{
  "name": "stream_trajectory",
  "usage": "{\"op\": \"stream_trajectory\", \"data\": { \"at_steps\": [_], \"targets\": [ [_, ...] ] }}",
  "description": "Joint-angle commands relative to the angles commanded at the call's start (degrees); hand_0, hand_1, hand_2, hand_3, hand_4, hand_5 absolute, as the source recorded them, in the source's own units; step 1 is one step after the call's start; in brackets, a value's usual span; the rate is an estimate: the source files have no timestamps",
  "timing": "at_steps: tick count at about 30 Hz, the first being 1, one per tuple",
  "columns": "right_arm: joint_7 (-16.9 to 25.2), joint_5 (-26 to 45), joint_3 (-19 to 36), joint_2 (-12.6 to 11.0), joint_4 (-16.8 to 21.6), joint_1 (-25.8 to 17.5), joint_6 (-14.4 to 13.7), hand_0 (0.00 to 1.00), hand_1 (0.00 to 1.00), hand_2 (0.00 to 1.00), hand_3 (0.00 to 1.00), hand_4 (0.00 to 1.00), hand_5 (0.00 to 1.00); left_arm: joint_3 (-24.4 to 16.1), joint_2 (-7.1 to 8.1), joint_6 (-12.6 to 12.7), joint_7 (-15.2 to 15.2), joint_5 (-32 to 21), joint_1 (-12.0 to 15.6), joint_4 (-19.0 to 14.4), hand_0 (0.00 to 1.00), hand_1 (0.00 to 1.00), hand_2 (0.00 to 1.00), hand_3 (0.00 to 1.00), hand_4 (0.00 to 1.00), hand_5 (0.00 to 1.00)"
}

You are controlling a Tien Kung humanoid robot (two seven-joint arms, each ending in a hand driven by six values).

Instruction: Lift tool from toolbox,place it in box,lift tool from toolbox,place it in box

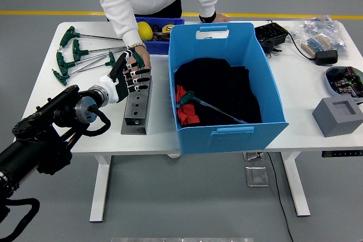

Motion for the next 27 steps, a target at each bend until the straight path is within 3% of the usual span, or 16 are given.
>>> {"op": "stream_trajectory", "data": {
  "at_steps": [4, 5, 10, 11, 14, 16, 17, 27],
  "targets": [
    [-0.02, -0.28, 0.05, -0.02, 0.03, 0.25, 0.05, 0.649, 0.605, 0.672, 0.534, 0.782, 0.600, 0.21, -0.49, -0.49, -0.51, -1.40, -0.79, 1.04, 0.302, 0.462, 0.622, 0.859, 0.779, 0.889],
    [-0.03, -0.36, 0.10, -0.02, 0.03, 0.29, 0.05, 0.650, 0.606, 0.672, 0.534, 0.782, 0.601, 0.25, -0.60, -0.55, -0.63, -1.76, -0.93, 1.24, 0.365, 0.557, 0.710, 0.855, 0.783, 0.900],
    [-0.04, -0.42, 0.10, -0.06, 0.05, 0.46, 0.08, 0.650, 0.606, 0.672, 0.534, 0.782, 0.601, 0.32, -0.98, -1.16, -1.28, -4.13, -1.31, 1.70, 0.365, 0.557, 0.710, 0.855, 0.783, 0.900],
    [-0.05, -0.42, 0.10, -0.06, 0.05, 0.47, 0.08, 0.649, 0.605, 0.672, 0.534, 0.782, 0.601, 0.33, -1.02, -1.30, -1.33, -4.57, -1.34, 1.70, 0.422, 0.605, 0.760, 0.858, 0.786, 0.907],
    [-0.04, -0.47, 0.09, -0.06, 0.05, 0.46, 0.11, 0.649, 0.605, 0.672, 0.534, 0.782, 0.601, 0.29, -1.15, -1.60, -1.48, -5.91, -1.43, 1.57, 0.422, 0.605, 0.760, 0.858, 0.786, 0.907],
    [-0.06, -0.47, 0.11, -0.07, 0.06, 0.38, 0.13, 0.649, 0.605, 0.672, 0.534, 0.782, 0.601, 0.23, -1.18, -1.68, -1.58, -6.78, -1.43, 1.22, 0.422, 0.605, 0.760, 0.858, 0.786, 0.907],
    [-0.07, -0.50, 0.13, -0.07, 0.06, 0.34, 0.14, 0.648, 0.605, 0.672, 0.534, 0.782, 0.601, 0.20, -1.18, -1.70, -1.60, -7.02, -1.41, 1.06, 0.554, 0.674, 0.800, 0.842, 0.787, 0.909],
    [-0.07, -0.52, 0.20, -0.08, 0.04, -0.44, 0.32, 0.647, 0.605, 0.672, 0.534, 0.782, 0.601, -0.45, -0.47, -0.64, -1.37, -10.35, -0.64, -2.98, 0.598, 0.699, 0.819, 0.825, 0.790, 0.912]
  ]
}}
